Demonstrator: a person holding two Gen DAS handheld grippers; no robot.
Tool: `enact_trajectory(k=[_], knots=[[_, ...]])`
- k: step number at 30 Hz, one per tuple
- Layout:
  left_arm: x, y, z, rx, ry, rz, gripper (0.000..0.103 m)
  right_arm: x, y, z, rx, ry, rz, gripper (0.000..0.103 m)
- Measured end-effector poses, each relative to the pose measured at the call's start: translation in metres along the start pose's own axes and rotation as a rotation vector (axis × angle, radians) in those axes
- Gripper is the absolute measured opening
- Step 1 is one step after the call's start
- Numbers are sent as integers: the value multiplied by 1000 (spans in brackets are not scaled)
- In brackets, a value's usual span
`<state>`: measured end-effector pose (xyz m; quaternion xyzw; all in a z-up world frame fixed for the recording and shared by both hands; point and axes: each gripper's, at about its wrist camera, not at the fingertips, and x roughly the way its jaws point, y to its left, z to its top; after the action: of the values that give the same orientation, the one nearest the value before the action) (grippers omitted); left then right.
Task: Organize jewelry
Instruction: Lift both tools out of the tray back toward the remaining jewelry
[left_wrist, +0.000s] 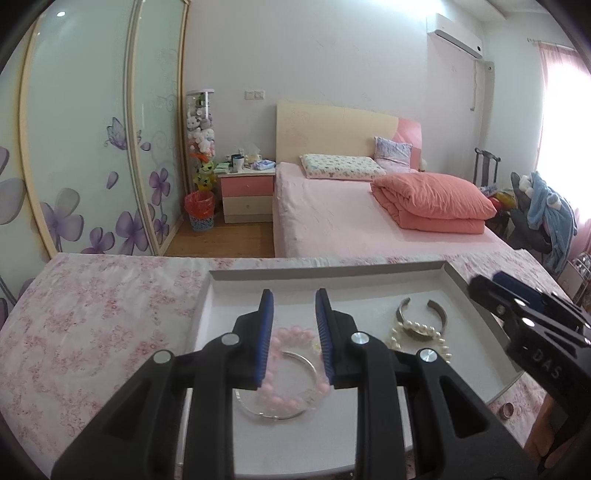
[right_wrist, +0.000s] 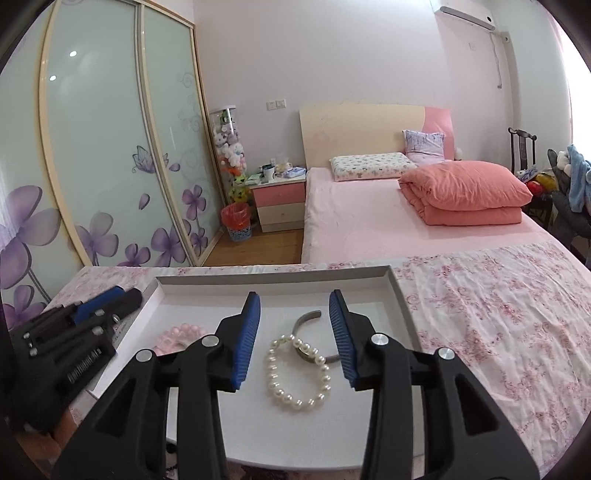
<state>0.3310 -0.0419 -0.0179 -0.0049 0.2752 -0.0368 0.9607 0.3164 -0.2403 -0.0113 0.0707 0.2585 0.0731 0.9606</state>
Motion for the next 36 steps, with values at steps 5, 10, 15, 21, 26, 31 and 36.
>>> enact_trajectory(k=[5, 10, 15, 21, 26, 31, 36], knots=[[-11, 13, 2, -24, -9, 33, 25, -10, -3, 1, 9, -10, -12, 40], [-30, 20, -3, -34, -23, 53, 31, -23, -1, 2, 3, -21, -14, 40], [-61, 26, -22, -25, -25, 45, 40, -47, -1, -8, -27, -15, -14, 40], [-96, 32, -49, -22, -8, 20, 47, -68, -16, -31, -33, 44, -29, 41], [-121, 35, -74, -18, 3, 6, 53, -76, -27, -60, -36, 126, -60, 41], [-133, 36, -93, -23, 36, 1, 58, -70, -38, -86, -35, 232, -96, 41], [-126, 39, -104, -32, 79, 3, 60, -49, -48, -96, -19, 325, -121, 41]])
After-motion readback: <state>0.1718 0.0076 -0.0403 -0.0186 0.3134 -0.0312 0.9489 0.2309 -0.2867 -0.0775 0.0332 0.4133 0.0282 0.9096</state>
